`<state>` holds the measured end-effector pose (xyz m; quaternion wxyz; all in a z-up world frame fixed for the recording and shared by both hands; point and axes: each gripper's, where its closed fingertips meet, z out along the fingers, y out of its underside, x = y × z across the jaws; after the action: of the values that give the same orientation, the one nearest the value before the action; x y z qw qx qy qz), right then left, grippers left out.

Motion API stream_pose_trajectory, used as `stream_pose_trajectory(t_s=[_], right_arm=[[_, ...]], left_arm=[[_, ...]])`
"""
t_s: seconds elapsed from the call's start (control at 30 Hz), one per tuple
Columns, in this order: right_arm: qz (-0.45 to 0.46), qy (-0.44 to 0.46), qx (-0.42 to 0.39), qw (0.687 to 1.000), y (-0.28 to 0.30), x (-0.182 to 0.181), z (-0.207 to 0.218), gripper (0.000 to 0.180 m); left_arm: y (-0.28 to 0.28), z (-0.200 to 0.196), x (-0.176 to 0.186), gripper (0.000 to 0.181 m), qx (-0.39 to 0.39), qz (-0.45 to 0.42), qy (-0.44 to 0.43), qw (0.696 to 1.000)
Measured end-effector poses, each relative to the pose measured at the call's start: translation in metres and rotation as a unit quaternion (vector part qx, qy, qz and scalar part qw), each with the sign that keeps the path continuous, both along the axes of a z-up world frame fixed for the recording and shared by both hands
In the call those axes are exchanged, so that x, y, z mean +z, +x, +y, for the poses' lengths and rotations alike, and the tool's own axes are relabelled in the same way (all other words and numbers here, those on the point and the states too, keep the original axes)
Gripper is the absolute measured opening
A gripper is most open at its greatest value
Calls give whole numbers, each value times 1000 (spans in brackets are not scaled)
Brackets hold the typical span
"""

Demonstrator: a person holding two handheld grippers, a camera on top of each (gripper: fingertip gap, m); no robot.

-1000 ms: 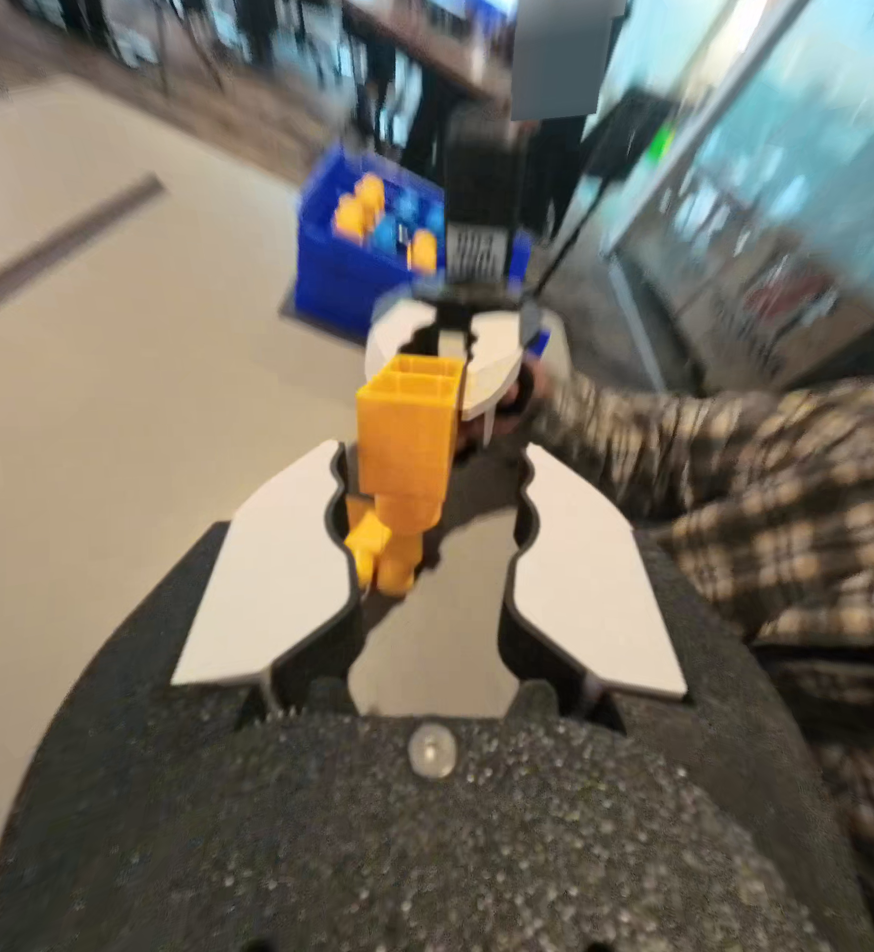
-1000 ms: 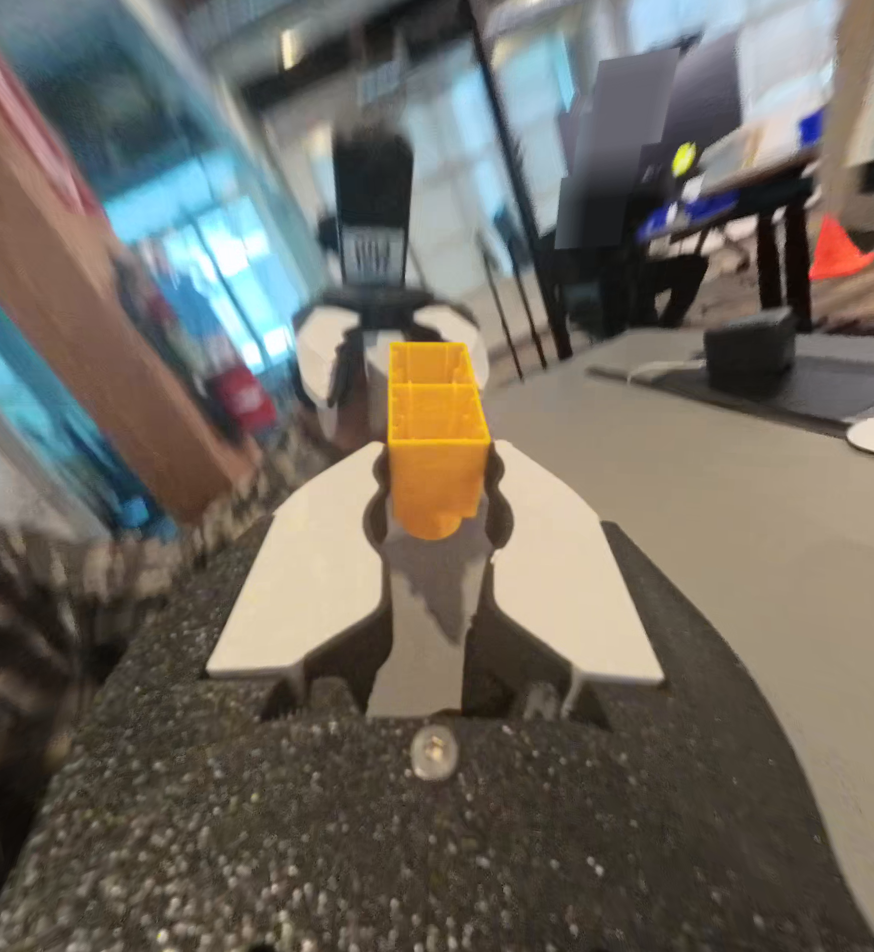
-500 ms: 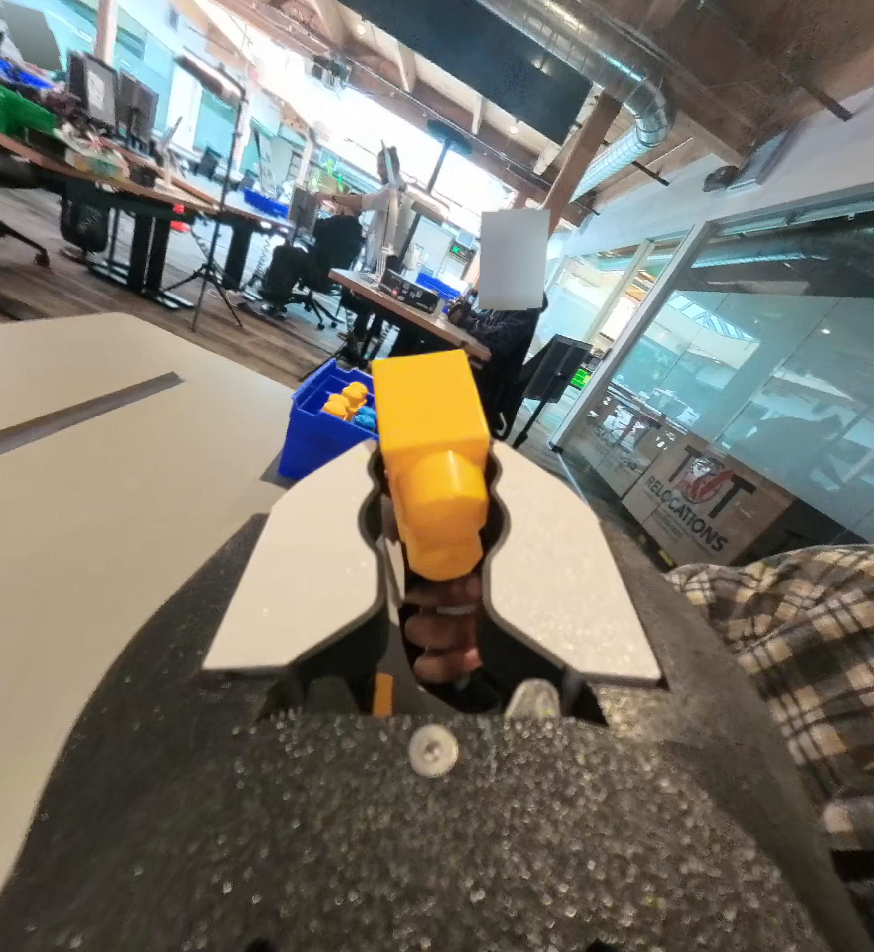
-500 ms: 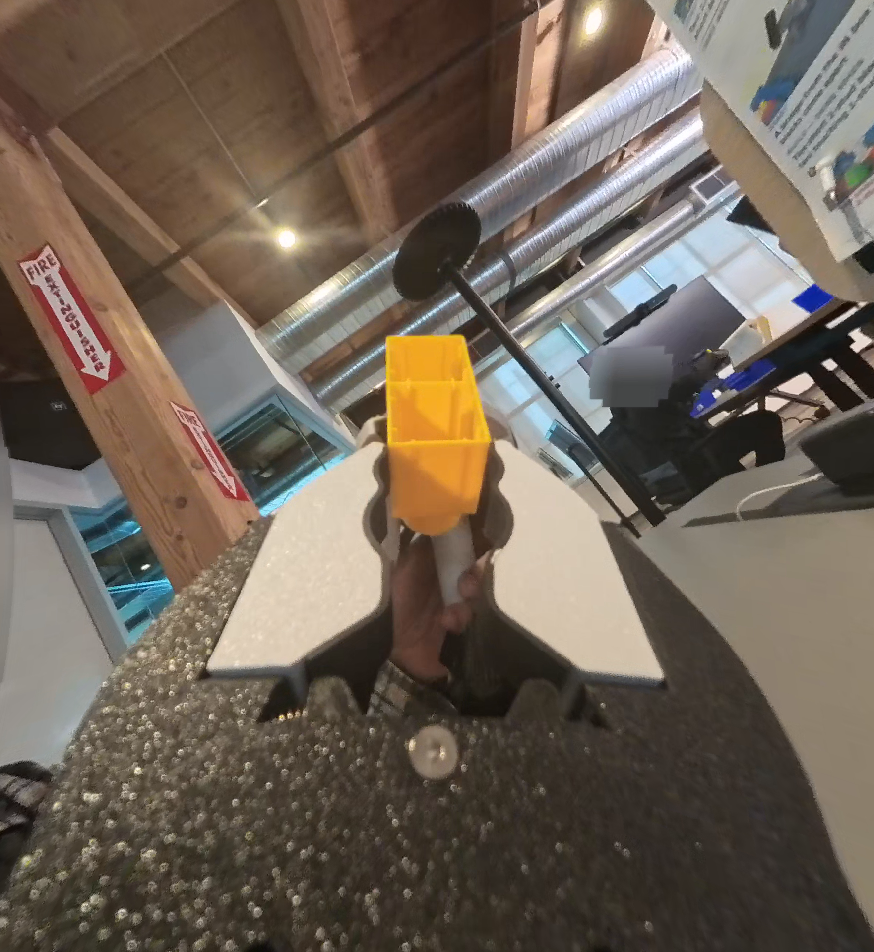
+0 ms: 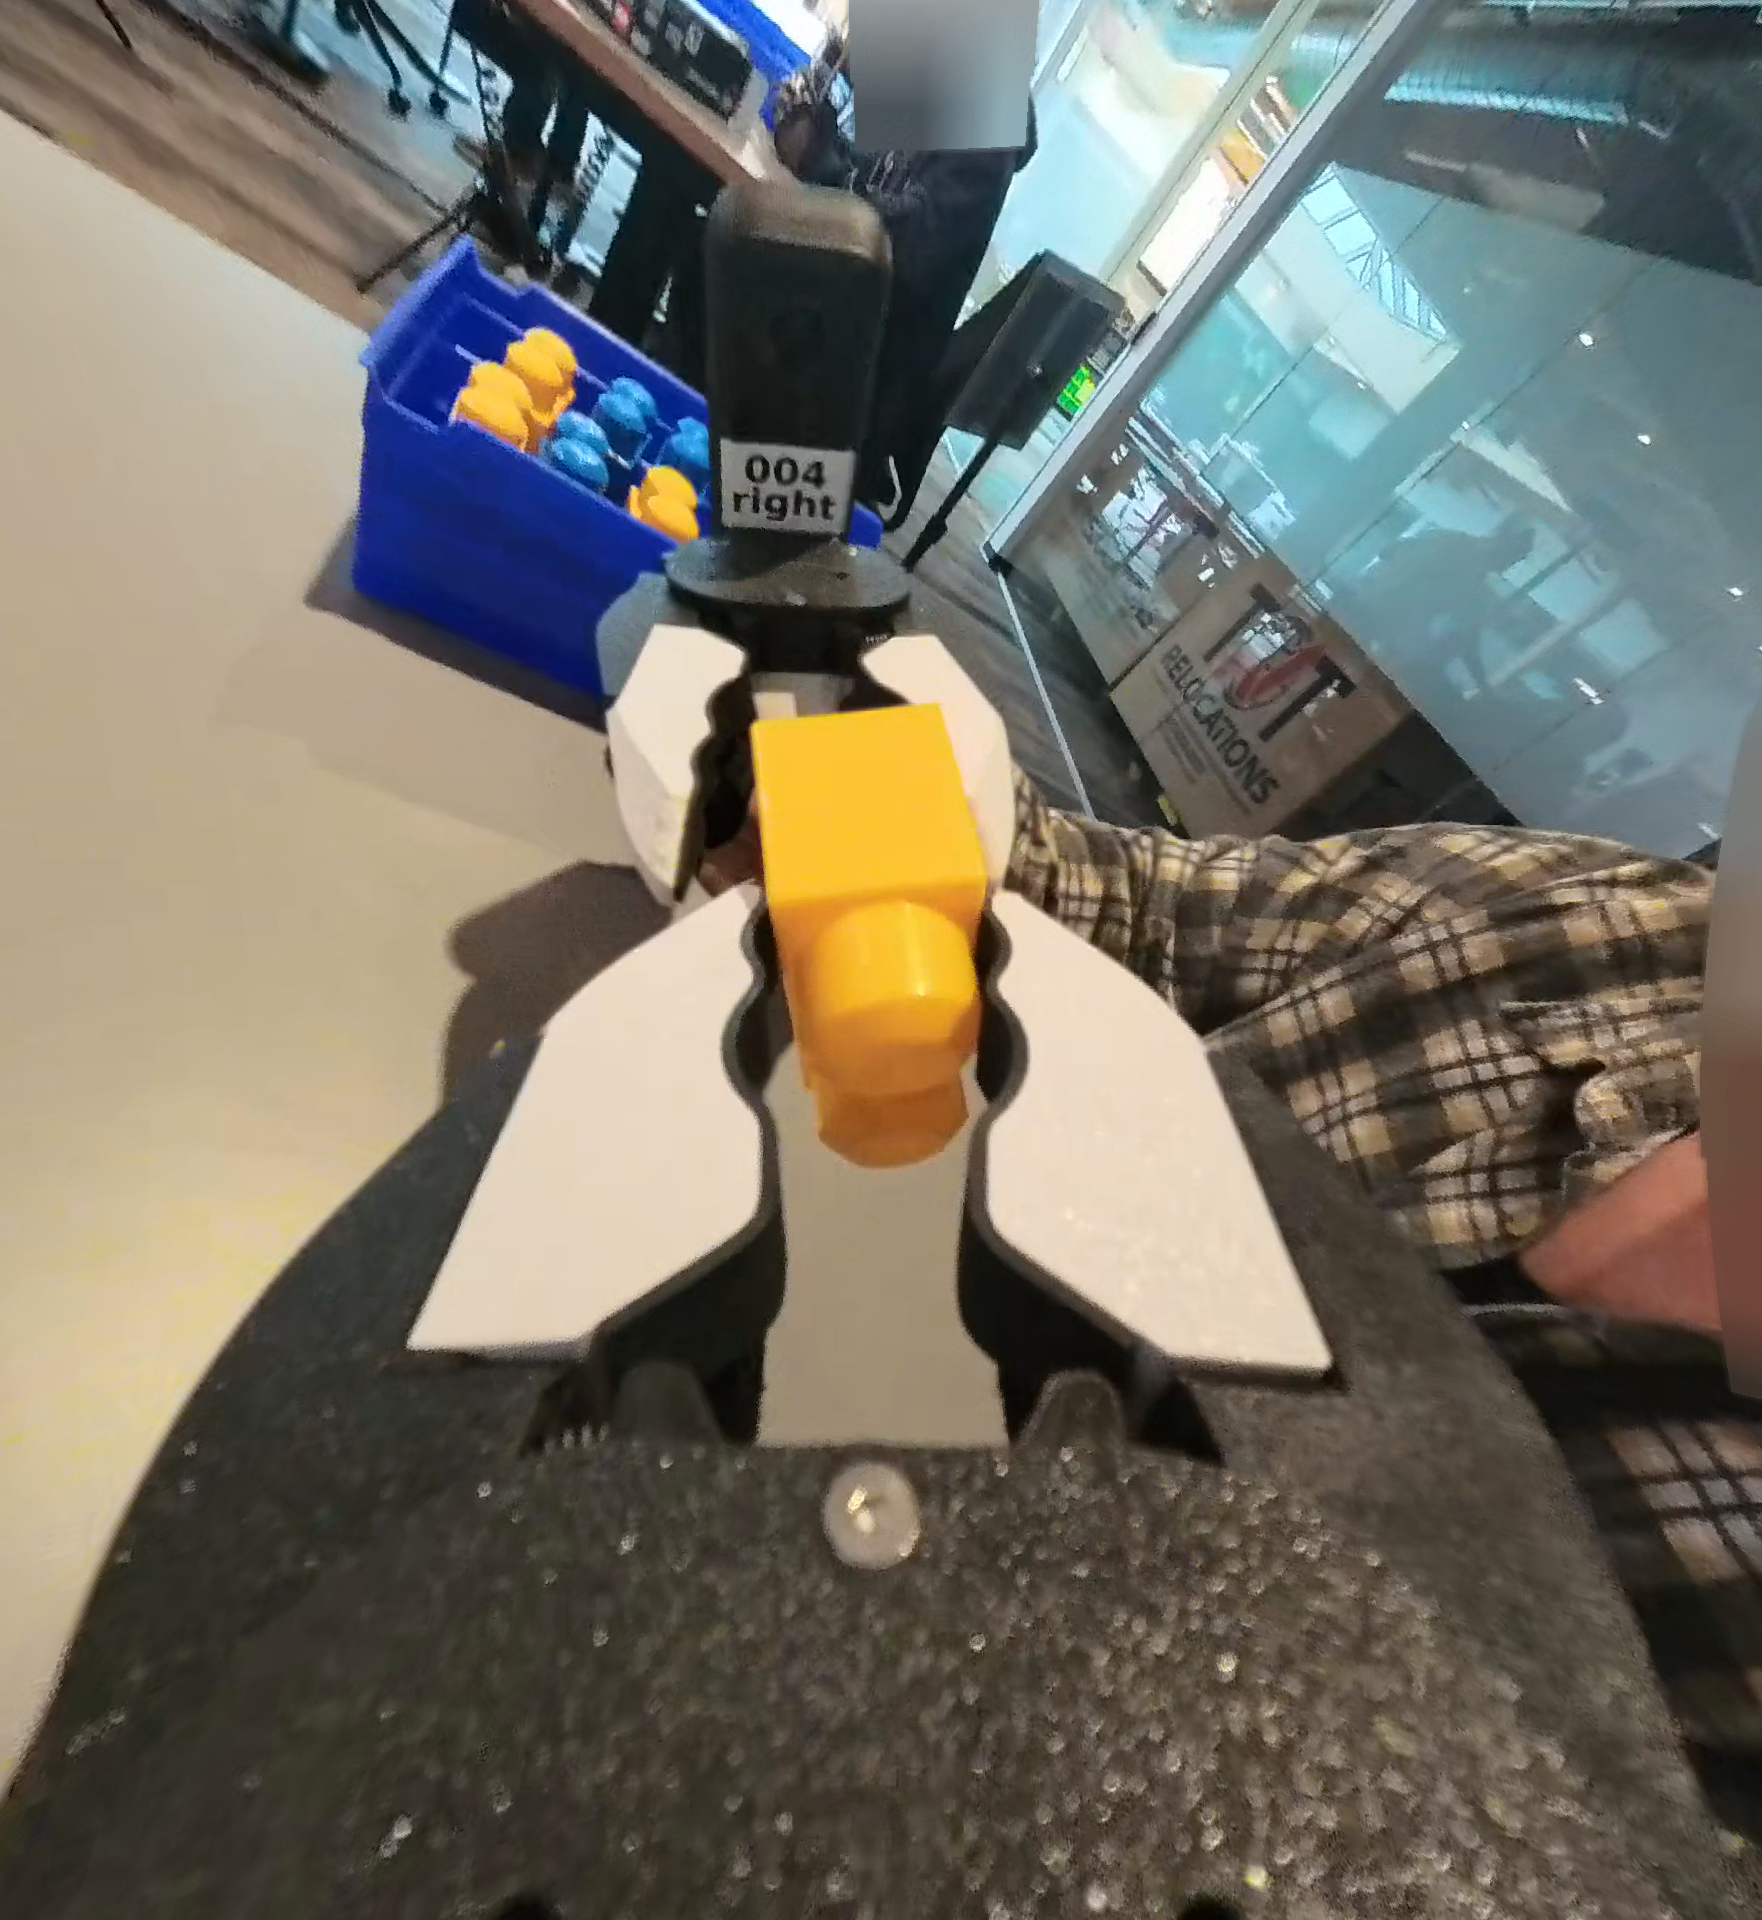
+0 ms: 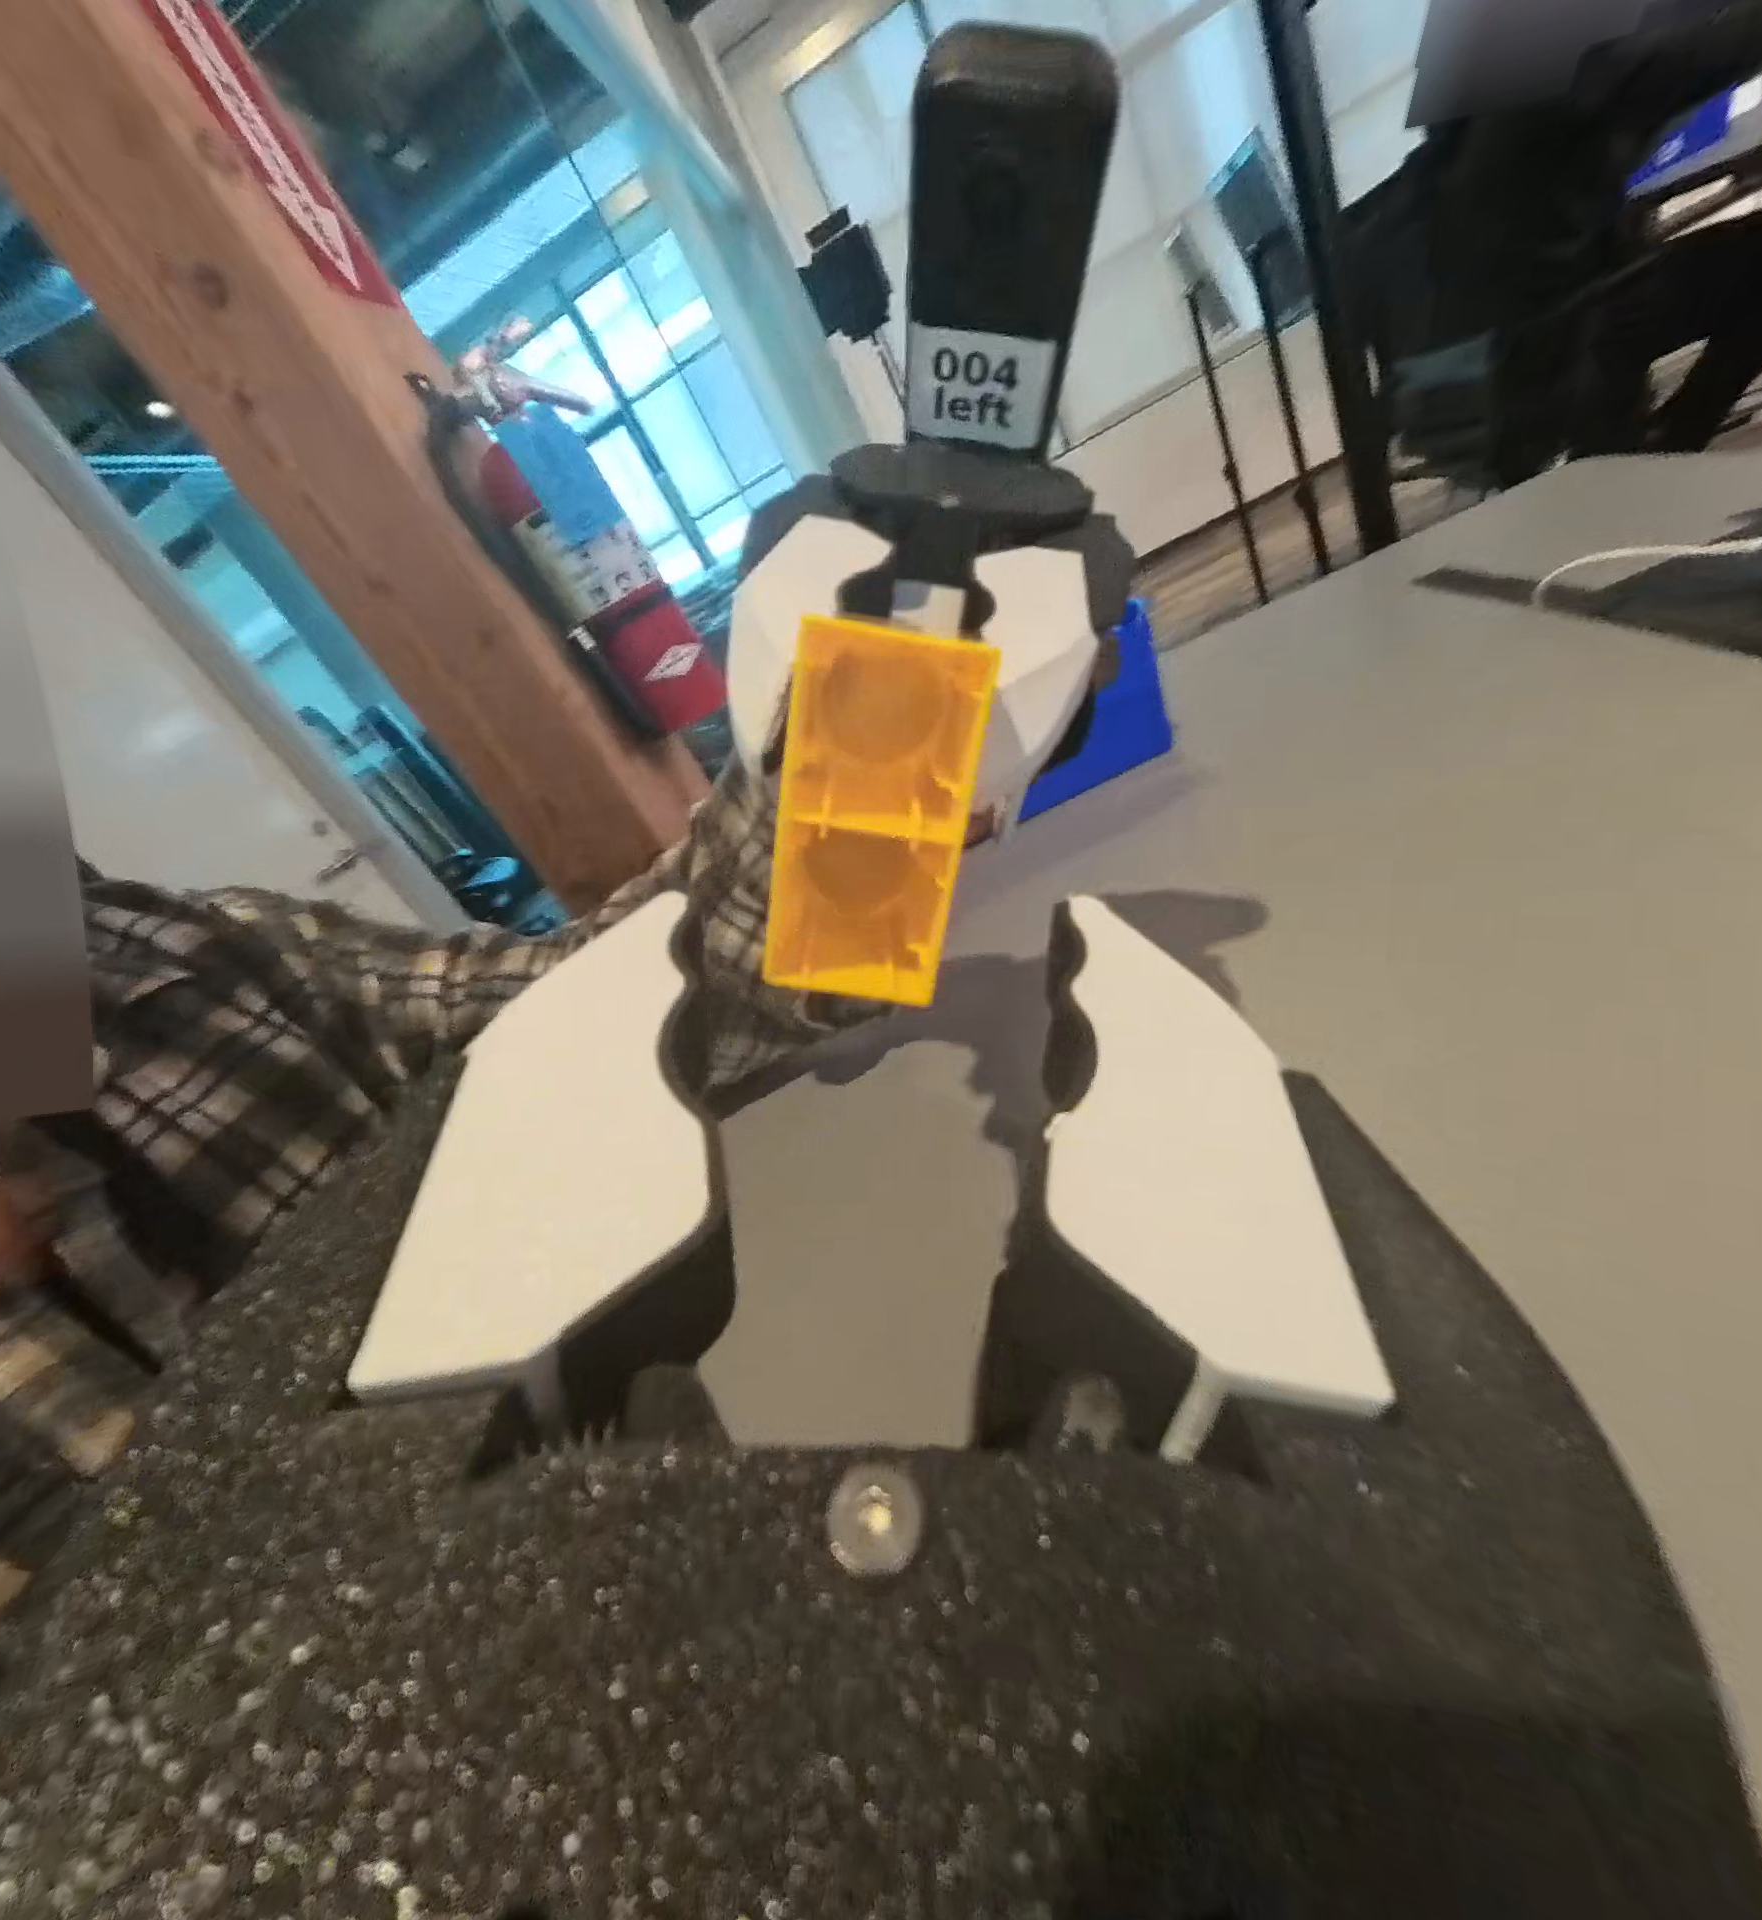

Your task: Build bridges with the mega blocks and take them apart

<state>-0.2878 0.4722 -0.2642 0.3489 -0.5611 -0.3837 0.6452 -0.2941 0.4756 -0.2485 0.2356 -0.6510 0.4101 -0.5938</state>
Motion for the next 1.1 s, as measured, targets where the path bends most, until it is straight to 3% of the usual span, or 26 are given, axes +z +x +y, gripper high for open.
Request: stream_pose_trajectory(t_s=[0.07,0.13,0.27,0.33,0.43,0.6,0.9,1.1], right_arm=[[13,-32,27,999,-5,-2,-6,59],[9,-66,51,997,-9,-6,-11,36],[23,-138,44,989,-6,-7,-6,35],[57,-196,40,978,-2,-4,-1,35],[82,-281,61,954,1,-6,1,35],[76,-341,84,933,-8,-12,-5,35],[68,-386,97,915,-21,-20,-10,35],[68,-398,113,908,-30,-21,-17,35]], left_arm=[[6,0,-7,36,-4,6,-9,1000],[10,-1,-9,36,-11,4,-13,1000],[9,10,-5,45,24,-18,25,999],[0,17,2,67,63,-28,84,994],[-20,22,-2,83,120,-1,225,967],[-24,10,-26,85,140,47,376,915],[-7,0,-32,100,124,37,404,905],[-2,-5,-36,88,113,46,414,902]])
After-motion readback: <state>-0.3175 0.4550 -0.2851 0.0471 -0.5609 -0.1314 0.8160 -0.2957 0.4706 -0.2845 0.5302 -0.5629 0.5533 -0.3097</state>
